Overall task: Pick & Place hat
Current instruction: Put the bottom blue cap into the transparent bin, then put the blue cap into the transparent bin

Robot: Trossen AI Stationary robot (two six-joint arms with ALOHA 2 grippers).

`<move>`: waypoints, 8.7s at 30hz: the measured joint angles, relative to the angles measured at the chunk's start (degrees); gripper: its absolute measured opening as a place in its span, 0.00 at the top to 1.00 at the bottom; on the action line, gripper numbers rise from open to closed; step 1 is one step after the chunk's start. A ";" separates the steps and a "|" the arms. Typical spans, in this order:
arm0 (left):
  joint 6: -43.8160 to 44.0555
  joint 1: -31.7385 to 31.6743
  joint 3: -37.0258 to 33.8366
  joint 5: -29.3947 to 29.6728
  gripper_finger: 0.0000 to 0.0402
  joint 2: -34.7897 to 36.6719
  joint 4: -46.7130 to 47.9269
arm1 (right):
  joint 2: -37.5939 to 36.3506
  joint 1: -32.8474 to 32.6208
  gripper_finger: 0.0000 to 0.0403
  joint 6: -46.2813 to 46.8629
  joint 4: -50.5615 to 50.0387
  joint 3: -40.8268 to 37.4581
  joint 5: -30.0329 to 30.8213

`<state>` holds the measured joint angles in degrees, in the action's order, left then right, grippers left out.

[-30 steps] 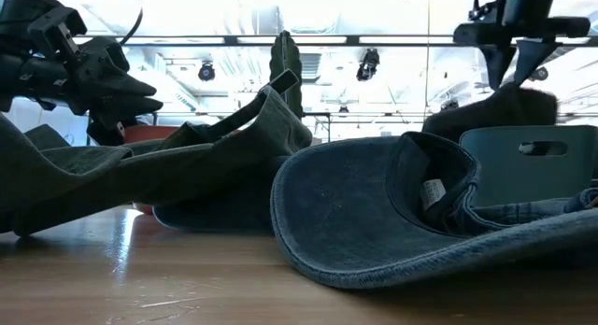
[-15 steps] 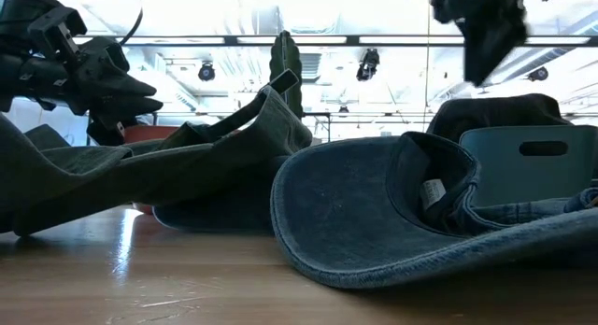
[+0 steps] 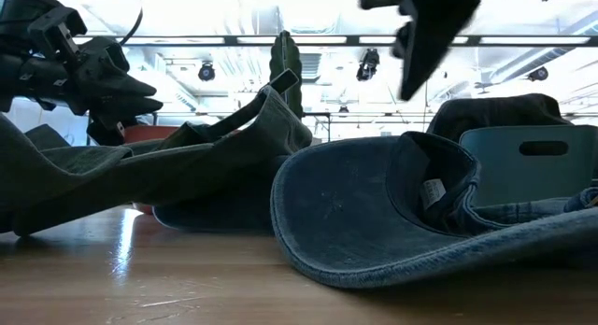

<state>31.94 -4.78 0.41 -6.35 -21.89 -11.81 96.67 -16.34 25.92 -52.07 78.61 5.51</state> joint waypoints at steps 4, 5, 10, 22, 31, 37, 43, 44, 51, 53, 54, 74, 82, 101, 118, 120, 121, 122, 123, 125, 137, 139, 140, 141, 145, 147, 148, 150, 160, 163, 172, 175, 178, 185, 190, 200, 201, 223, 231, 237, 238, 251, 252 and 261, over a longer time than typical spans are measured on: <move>0.00 -0.01 0.00 0.00 0.77 0.00 0.02 | 7.27 0.07 0.50 -6.07 -0.06 5.95 -5.08; 0.00 0.00 0.00 -0.02 0.77 0.00 0.02 | 8.85 0.04 0.50 -6.99 -0.23 7.16 -6.15; 0.00 -0.02 0.00 0.00 0.77 0.00 0.04 | 14.83 -0.47 0.50 -9.32 -1.41 11.97 -10.00; 0.00 0.00 0.01 -0.02 0.77 0.00 0.09 | 25.76 -0.94 0.50 -11.70 -1.37 20.59 -12.25; 0.00 -0.01 -0.01 0.00 0.77 0.00 0.36 | 31.07 -0.94 0.60 -10.20 -7.67 27.28 -17.69; 0.00 0.00 0.01 0.00 0.77 -0.01 0.39 | 32.97 -0.74 0.71 -6.84 -12.67 31.75 -19.64; 0.00 0.00 -0.01 -0.02 0.77 0.00 0.37 | 31.88 -0.35 0.90 -2.18 -14.15 35.28 -22.31; 0.00 0.00 -0.01 0.00 0.77 0.00 0.39 | 31.40 -0.33 0.94 -1.62 -14.41 35.89 -22.25; 0.00 0.00 -0.01 0.00 0.77 -0.02 0.50 | 26.47 -0.42 0.96 6.78 -18.11 40.48 -13.80; 0.00 0.00 -0.01 0.00 0.77 0.00 0.68 | 24.19 -0.41 0.96 10.51 -20.52 41.71 -7.84; 0.00 0.00 0.01 -0.01 0.77 0.00 0.86 | 22.98 -0.42 0.96 12.72 -21.64 42.30 -4.46; 0.00 -0.01 0.01 0.01 0.77 0.00 1.77 | -3.56 8.30 0.97 54.90 -37.93 32.98 57.54; 0.00 -0.01 0.00 0.31 0.77 0.00 1.72 | -5.56 23.09 0.97 50.46 -37.66 23.21 47.55; 0.00 -0.02 0.00 0.26 0.77 -0.02 1.53 | 2.50 43.15 0.97 32.30 -18.71 17.17 29.81; 0.00 -0.01 0.00 0.22 0.77 -0.02 1.73 | 10.04 45.23 0.92 25.17 -16.49 16.72 18.49; 0.00 -0.02 -0.01 0.22 0.77 -0.02 1.73 | 10.31 45.22 0.90 22.96 -16.48 16.72 17.25; 0.00 0.00 0.00 0.22 0.77 -0.02 1.71 | 10.33 45.22 0.88 21.83 -16.53 16.67 16.86; 0.00 -0.01 0.00 0.22 0.77 -0.02 1.72 | 10.33 45.22 0.87 21.24 -16.64 16.60 16.82; 0.00 -0.01 0.00 0.22 0.77 -0.02 1.70 | 10.28 45.22 0.85 21.03 -16.80 16.53 16.82; 0.00 -0.01 0.01 0.22 0.77 -0.02 1.70 | 9.98 45.08 0.80 20.90 -16.92 16.50 16.88; 0.00 -0.01 -0.01 0.22 0.77 -0.02 1.52 | 4.64 37.73 0.58 16.47 -16.94 16.50 18.79; 0.00 -0.01 0.00 0.22 0.77 -0.02 1.51 | 3.61 34.99 0.57 16.23 -16.87 16.50 19.24; 0.00 -0.01 0.00 0.22 0.77 -0.02 1.52 | 3.22 33.32 0.57 15.92 -16.68 16.50 19.74; 0.00 0.00 0.01 0.22 0.77 -0.02 1.51 | 2.96 31.58 0.57 15.60 -16.54 16.50 20.11; 0.00 -0.01 -0.01 0.22 0.77 -0.01 1.55 | 2.76 23.54 0.58 14.49 -15.97 16.19 21.88; 0.00 -0.01 -0.01 0.22 0.77 -0.02 1.55 | 3.08 19.56 0.58 14.20 -15.01 15.31 21.74; 0.00 0.00 0.01 0.22 0.77 -0.02 1.57 | 3.31 17.64 0.58 14.40 -14.40 14.75 21.40; 0.00 -0.02 0.00 0.22 0.77 -0.02 1.57 | 3.93 13.59 0.58 16.05 -14.08 13.52 21.20; 0.00 -0.01 -0.01 0.19 0.77 0.00 1.70 | 9.74 -5.37 0.60 18.67 -8.98 12.09 20.85; 0.00 0.00 -0.01 0.17 0.77 0.00 1.70 | 12.61 -8.30 0.60 16.59 -4.19 12.11 20.88; 0.00 0.00 0.01 0.07 0.77 0.00 1.62 | 24.29 -10.56 0.54 13.76 -1.48 18.06 18.37; 0.00 0.00 0.01 0.07 0.77 -0.02 1.60 | 27.33 -10.55 0.47 9.61 -1.77 21.16 20.46; 0.00 -0.02 0.00 0.10 0.77 0.00 1.56 | 29.36 -10.29 0.40 4.92 -2.09 23.64 24.11; 0.00 0.00 0.01 0.28 0.77 0.00 1.57 | 32.58 -7.80 0.30 2.55 -1.68 24.69 19.24; 0.00 -0.01 -0.01 0.26 0.77 0.00 1.59 | 32.95 -6.15 0.31 2.46 -1.19 24.17 22.44; 0.00 -0.02 -0.01 0.26 0.77 0.00 1.62 | 32.82 -1.90 0.50 0.77 0.14 23.91 19.13; 0.00 -0.02 0.01 0.26 0.77 0.00 1.62 | 32.82 -1.57 0.53 0.70 0.78 23.91 17.92; 0.00 -0.02 -0.01 0.22 0.77 0.00 1.62 | 21.25 -1.49 0.97 7.60 0.31 24.08 16.65; 0.00 -0.02 0.01 0.20 0.77 0.00 1.62 | 9.99 -2.64 0.97 21.06 -0.42 23.54 36.97; 0.00 -0.02 0.00 0.21 0.77 0.00 1.62 | 5.09 -2.52 0.97 31.61 -1.23 23.22 50.38; 0.00 -0.02 -0.01 0.21 0.77 0.00 1.62 | 4.58 -2.51 0.97 33.90 -1.62 23.21 52.96; 0.00 -0.02 0.00 0.20 0.77 -0.07 1.60 | 0.45 3.76 0.97 65.43 -4.70 23.19 73.60; 0.00 -0.02 -0.01 0.20 0.77 -0.07 1.60 | 0.45 4.80 0.97 65.43 -4.72 23.19 73.58; 0.00 -0.02 -0.01 0.20 0.77 -0.07 1.60 | -2.41 14.62 0.97 59.39 -4.74 22.59 61.07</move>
<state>31.94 -4.80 0.41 -6.15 -21.96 -10.22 94.26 -1.72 85.32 -56.81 101.20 66.58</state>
